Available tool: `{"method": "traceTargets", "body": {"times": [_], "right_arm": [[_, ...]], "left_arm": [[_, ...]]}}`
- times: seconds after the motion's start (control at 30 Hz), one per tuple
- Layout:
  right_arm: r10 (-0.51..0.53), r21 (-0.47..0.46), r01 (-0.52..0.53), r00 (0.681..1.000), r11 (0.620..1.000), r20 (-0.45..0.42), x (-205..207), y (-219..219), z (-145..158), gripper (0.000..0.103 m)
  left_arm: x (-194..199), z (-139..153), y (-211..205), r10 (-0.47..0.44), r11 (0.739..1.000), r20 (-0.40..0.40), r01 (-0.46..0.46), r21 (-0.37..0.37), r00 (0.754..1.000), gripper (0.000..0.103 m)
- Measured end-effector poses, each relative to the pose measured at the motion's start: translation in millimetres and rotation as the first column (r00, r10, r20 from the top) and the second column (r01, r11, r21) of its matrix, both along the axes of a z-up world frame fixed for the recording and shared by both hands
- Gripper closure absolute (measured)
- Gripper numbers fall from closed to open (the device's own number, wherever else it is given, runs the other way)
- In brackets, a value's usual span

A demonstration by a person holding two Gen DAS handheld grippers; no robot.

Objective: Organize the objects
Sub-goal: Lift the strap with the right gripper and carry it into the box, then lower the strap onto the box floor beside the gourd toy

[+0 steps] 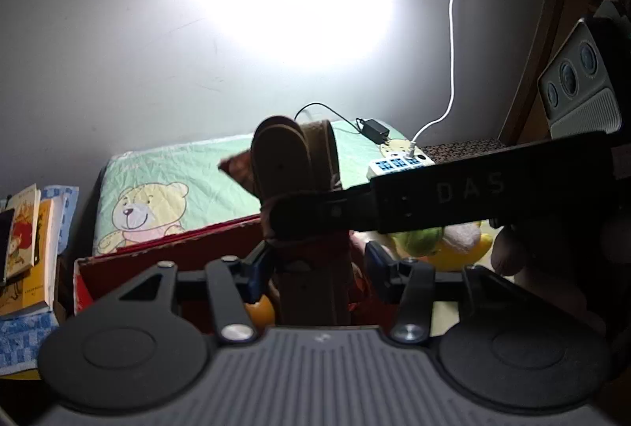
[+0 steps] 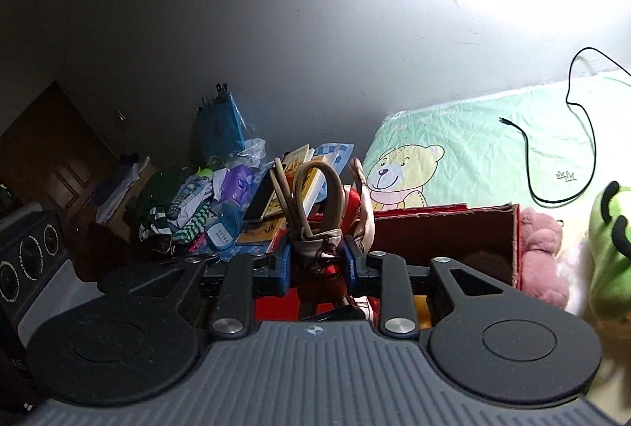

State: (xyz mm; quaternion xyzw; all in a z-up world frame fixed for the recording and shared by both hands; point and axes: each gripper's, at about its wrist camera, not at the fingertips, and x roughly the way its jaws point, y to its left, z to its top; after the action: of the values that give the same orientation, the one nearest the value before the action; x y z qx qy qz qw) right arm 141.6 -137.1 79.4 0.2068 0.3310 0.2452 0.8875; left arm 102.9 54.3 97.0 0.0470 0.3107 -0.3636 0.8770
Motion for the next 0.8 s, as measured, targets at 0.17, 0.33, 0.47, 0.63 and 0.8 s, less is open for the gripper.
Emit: {"method": "traceTargets", "body": {"times": [0.17,0.33,0.47,0.63,0.8], "right_arm": [[0.035,-0.068,-0.040,0.997,0.997,-0.062,26.8,29.6,-27.1,0.074],[0.075,-0.122,-0.101,0.977,0.987,-0.202,52.0,47.7,-63.4,0.074],[0.100,-0.137,-0.149,0.945,0.979,-0.310,67.4,52.0,-87.7,0.075],[0.116,-0.114,-0.174,0.910,0.978,-0.397,77.5,51.9,-108.7,0.075],[0.089,-0.125,-0.166,0.878,0.978,-0.471,83.0,52.2,-122.0,0.076]], "left_arm": [[27.8,-33.1,16.7,0.035,0.999,-0.091,-0.032,0.034,0.995,0.052],[44.6,-78.1,23.9,0.051,0.996,-0.220,-0.033,0.088,0.974,0.052],[51.4,-100.2,20.9,0.061,0.991,-0.298,-0.023,0.129,0.953,0.052],[66.3,-119.9,17.3,0.086,0.984,-0.365,-0.021,0.179,0.927,0.052],[70.4,-126.1,16.3,0.116,0.975,-0.401,-0.028,0.220,0.909,0.050]]}}
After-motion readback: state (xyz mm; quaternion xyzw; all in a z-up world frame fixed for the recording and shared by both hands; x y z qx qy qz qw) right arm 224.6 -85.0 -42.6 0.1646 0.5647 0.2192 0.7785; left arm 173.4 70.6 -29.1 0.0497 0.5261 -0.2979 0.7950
